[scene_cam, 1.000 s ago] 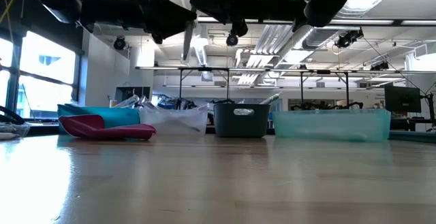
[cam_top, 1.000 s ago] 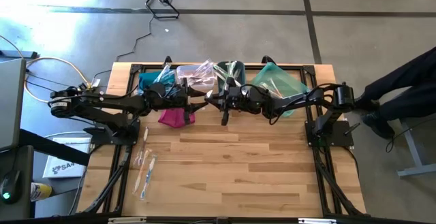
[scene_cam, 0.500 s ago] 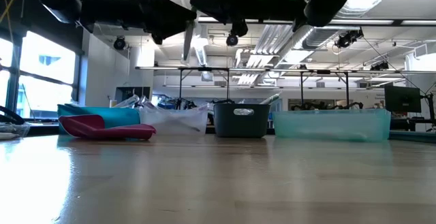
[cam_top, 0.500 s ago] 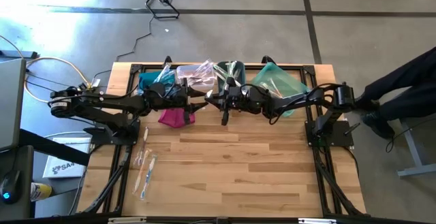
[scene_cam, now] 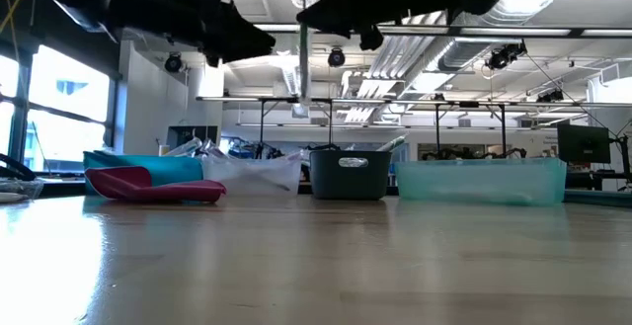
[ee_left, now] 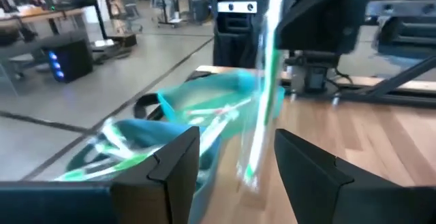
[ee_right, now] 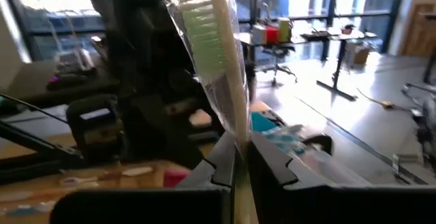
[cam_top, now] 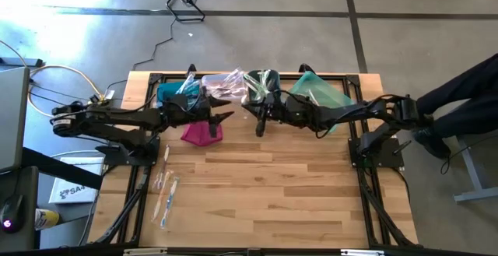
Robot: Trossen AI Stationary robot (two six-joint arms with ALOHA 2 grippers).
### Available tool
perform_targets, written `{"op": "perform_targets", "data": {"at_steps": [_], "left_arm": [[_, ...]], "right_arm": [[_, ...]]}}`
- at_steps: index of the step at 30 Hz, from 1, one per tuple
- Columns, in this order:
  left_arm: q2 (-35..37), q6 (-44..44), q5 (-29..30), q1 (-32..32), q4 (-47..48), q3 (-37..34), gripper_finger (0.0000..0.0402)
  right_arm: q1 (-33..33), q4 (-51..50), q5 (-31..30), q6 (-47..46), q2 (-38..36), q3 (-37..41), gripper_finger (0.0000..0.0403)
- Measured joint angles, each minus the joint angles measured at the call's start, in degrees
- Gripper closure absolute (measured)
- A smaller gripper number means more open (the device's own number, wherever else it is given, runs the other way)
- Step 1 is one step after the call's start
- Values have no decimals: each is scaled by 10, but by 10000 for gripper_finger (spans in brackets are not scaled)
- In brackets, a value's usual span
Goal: Pick & Place Toothbrushes
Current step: Put the green toothbrush into the dark blue bin
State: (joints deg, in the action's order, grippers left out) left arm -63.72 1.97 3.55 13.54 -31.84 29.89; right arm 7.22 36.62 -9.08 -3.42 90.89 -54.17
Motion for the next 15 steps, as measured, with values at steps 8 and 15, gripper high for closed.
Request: {"op": "perform_targets", "data": {"at_steps": [8, 15], "left_arm": [[129, 23, 38, 0, 7, -73, 215], [248, -11, 39, 0, 8, -163, 215]], "right_arm": [[0, -61, -48, -18, -18, 0, 389], [35, -70, -73, -66, -18, 0, 389]]}}
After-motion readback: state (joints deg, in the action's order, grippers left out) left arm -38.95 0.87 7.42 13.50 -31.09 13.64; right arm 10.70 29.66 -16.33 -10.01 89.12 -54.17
